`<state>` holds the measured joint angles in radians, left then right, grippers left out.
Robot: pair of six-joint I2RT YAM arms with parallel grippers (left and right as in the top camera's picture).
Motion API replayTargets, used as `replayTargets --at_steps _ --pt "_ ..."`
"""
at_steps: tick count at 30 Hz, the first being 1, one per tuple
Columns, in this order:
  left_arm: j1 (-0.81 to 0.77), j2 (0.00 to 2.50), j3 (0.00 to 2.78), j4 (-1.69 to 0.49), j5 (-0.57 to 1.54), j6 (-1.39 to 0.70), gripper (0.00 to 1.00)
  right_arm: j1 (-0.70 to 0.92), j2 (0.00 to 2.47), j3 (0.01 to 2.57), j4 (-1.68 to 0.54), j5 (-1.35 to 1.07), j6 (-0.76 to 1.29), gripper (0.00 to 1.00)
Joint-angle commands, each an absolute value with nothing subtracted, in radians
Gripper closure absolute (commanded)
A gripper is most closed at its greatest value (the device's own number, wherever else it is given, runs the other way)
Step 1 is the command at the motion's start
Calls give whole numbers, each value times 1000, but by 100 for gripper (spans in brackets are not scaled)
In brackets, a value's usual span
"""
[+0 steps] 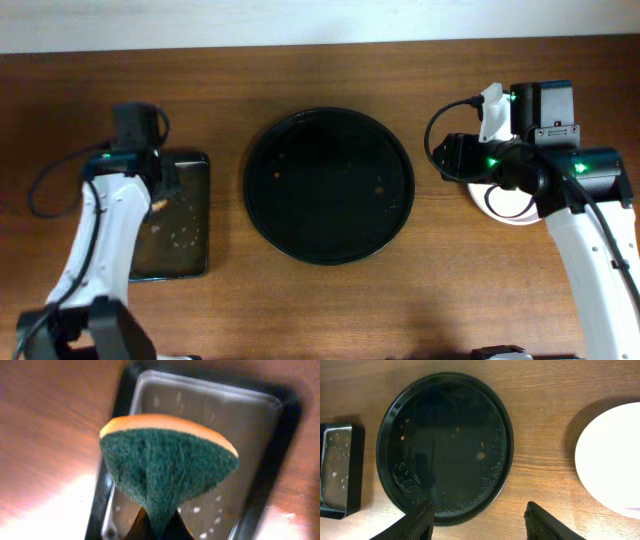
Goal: Clean dirty plates on tray and stack at the side
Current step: 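Lower the sponge into the sink tray with the left gripper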
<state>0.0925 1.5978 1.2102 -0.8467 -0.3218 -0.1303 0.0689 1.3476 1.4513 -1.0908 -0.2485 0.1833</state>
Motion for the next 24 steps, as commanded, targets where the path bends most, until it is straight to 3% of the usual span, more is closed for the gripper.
replayTargets --at_steps 1,4,6,8,10,11,12,14,16,20,21,23,24 --pt "97 1660 1051 -688 -355 -118 100 78 1349 1459 -1085 -231 184 41" --pt "97 1720 977 -588 -355 -118 100 78 1349 1459 -1086 -231 184 41" --pt "97 1759 957 -551 -352 -118 92 78 1349 1459 -1085 -231 184 40" --pt "97 1780 957 -550 -328 -117 75 78 1349 1459 -1081 -231 184 40" --pt "97 1776 964 -563 -272 -118 49 78 1349 1459 -1081 -231 184 41" --pt "97 1766 982 -599 -229 -118 44 78 1349 1459 -1082 -231 184 41" --pt "98 1753 1007 -647 -190 -118 28 78 1349 1459 -1081 -231 184 41" --pt "102 1713 1065 -735 -168 -118 19 78 1349 1459 -1081 -231 191 40" --pt "111 1668 1083 -754 -168 -119 20 78 1349 1459 -1081 -231 192 40" --pt "112 1656 1082 -753 -146 -122 33 78 1349 1459 -1081 -231 192 40" --pt "113 1656 1082 -753 -143 -122 43 78 1349 1459 -1082 -231 191 40" --pt "113 1656 1083 -753 -132 -122 73 78 1349 1459 -1082 -232 191 40" --pt "112 1650 1084 -752 -112 -122 77 78 1349 1459 -1083 -232 191 40"
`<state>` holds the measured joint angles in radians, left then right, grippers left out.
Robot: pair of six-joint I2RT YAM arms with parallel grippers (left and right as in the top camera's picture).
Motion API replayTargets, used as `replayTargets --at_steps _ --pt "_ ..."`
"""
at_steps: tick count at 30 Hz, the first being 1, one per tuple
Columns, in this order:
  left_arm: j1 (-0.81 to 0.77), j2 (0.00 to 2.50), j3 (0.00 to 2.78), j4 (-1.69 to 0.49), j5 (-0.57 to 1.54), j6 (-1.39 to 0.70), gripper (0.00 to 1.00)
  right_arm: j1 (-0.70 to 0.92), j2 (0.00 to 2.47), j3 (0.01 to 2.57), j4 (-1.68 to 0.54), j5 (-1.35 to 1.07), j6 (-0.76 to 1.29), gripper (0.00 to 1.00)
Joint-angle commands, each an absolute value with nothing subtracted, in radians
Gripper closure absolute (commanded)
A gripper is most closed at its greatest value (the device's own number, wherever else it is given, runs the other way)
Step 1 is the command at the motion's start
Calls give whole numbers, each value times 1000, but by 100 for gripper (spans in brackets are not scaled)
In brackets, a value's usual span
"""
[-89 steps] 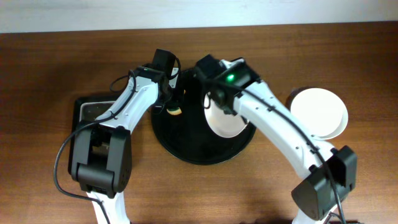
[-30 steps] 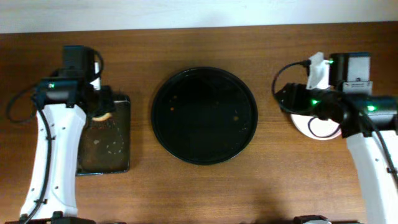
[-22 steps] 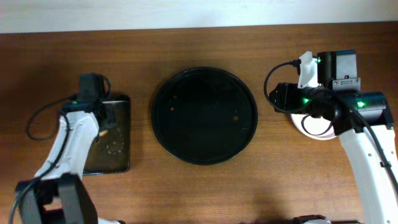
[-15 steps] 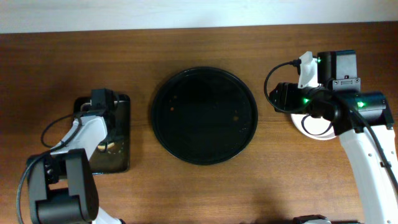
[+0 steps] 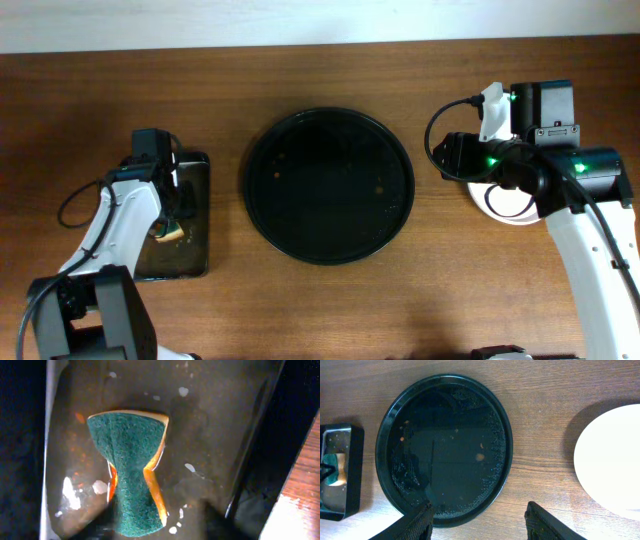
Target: Clean dirty plates on tray and stack at the side
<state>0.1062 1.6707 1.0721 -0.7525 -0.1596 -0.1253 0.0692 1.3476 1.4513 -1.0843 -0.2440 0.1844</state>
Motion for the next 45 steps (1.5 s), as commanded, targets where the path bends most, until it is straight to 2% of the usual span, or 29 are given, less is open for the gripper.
replayTargets --at_steps 1,3,6,7,9,10,12,14,15,17,18,19,28,34,37,40,45 --pt "112 1641 1089 -755 -84 -121 78 78 1349 1459 -1084 -232 191 40" --pt "100 1578 1127 -805 22 -72 75 78 1349 1459 -1079 -261 190 40" --pt "55 1449 1224 -881 73 -51 72 78 1331 1459 -1046 -348 187 40" --pt "35 1390 1259 -897 76 -51 67 78 1311 1459 -1031 -373 187 40" --pt "4 1264 1298 -921 76 -51 50 79 1242 1459 -1014 -382 147 39" --pt "-8 1196 1298 -931 76 -51 44 79 1200 1459 -1014 -382 133 39" --pt "-20 1118 1298 -953 76 -51 44 79 1127 1459 -1020 -382 130 35" --pt "-25 1016 1298 -1002 76 -52 31 78 1019 1459 -1048 -385 130 32" --pt "-25 991 1298 -1024 75 -51 1 78 983 1459 -1064 -385 130 31" --pt "-25 946 1298 -1077 75 -51 1 78 912 1459 -1085 -385 131 29" --pt "-25 928 1298 -1097 75 -52 1 78 881 1459 -1090 -385 131 23" --pt "-25 913 1298 -1102 75 -51 1 78 855 1459 -1095 -385 131 1" --pt "-25 904 1298 -1102 75 -51 1 78 833 1459 -1135 -385 131 1" --pt "-25 904 1298 -1102 75 -51 1 78 817 1459 -1201 -233 104 1" --pt "-25 904 1298 -1102 75 -52 1 77 774 1410 -1164 -155 -54 1" --pt "-25 904 1298 -1102 75 -51 1 68 675 1235 -997 -144 -116 1" --pt "-25 904 1298 -1102 75 -52 1 37 371 696 -644 -145 -116 1"
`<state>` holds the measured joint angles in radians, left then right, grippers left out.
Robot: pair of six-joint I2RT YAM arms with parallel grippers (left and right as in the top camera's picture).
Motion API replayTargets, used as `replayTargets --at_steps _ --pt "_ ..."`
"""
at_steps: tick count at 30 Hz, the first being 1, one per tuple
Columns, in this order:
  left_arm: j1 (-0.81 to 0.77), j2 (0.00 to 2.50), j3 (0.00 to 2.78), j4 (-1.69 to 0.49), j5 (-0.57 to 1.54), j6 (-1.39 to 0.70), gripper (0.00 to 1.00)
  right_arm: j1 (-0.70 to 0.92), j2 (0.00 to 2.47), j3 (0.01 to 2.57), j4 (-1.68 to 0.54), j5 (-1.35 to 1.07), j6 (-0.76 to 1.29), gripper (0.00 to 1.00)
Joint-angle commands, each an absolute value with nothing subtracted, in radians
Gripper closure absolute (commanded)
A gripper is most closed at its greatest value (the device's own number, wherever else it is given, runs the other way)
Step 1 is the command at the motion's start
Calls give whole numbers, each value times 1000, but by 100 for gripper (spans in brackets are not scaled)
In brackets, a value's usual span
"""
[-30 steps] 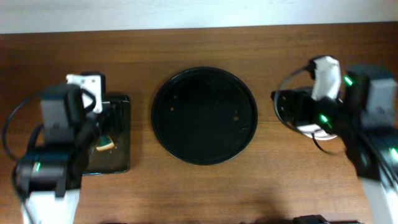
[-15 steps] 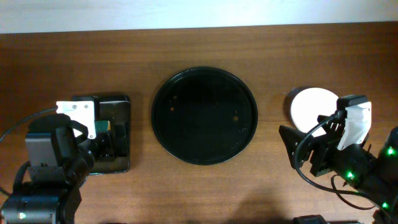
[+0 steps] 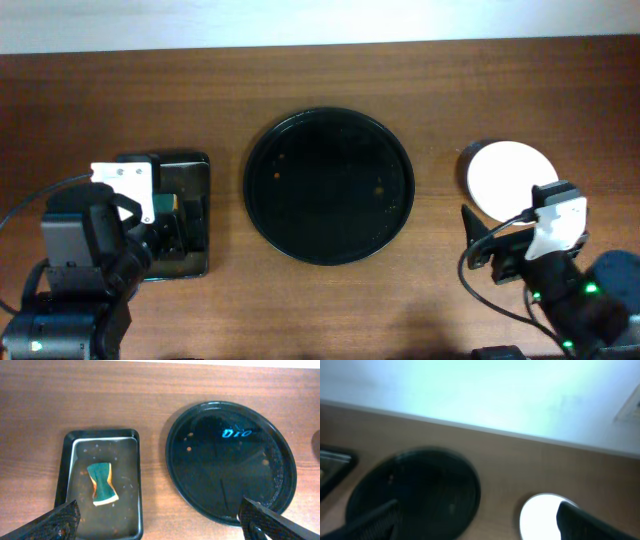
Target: Clean dirty plates on tray and stack at the side
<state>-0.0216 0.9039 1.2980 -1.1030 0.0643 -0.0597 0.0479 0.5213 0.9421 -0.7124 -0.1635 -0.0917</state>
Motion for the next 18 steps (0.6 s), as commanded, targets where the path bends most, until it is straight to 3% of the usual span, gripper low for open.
replayTargets --at_steps 1,8,18 --pt "-25 904 1298 -1102 75 -51 1 37 331 636 -619 -145 -116 2" --pt "-25 904 1298 -1102 75 -52 0 37 9 237 -401 -146 -111 1" --pt "-25 904 1298 -1102 75 -51 1 39 3 6 -60 -152 -6 1"
